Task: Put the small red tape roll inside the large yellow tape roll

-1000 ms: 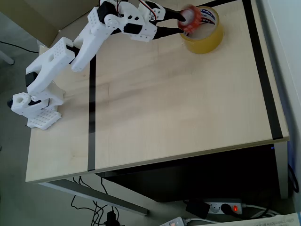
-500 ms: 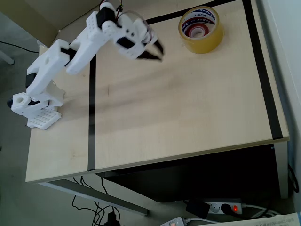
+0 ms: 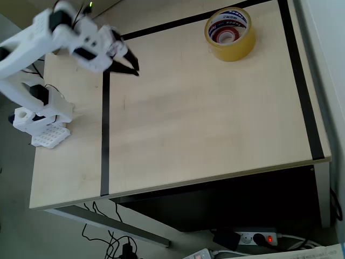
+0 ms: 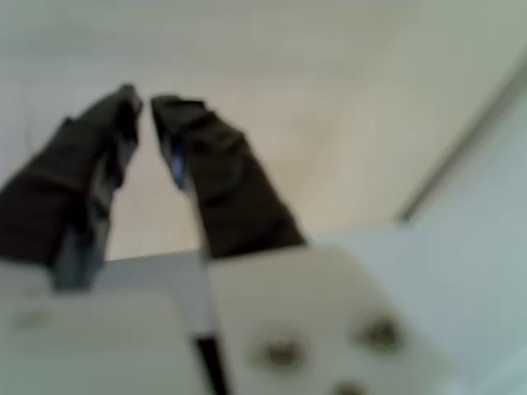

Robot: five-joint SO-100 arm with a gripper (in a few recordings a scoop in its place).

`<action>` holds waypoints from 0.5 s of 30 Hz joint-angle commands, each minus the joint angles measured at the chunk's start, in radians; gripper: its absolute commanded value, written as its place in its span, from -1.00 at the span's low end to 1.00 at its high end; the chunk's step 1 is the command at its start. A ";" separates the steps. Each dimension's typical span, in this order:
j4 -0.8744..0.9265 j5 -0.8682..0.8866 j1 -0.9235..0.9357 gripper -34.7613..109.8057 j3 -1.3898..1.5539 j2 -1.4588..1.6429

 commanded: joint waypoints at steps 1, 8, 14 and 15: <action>-0.247 0.109 0.037 -0.52 0.518 0.434; -0.388 0.207 0.061 -0.52 0.953 0.807; -0.178 0.236 0.017 -0.52 1.137 1.157; -0.144 0.242 0.014 -0.52 1.166 1.203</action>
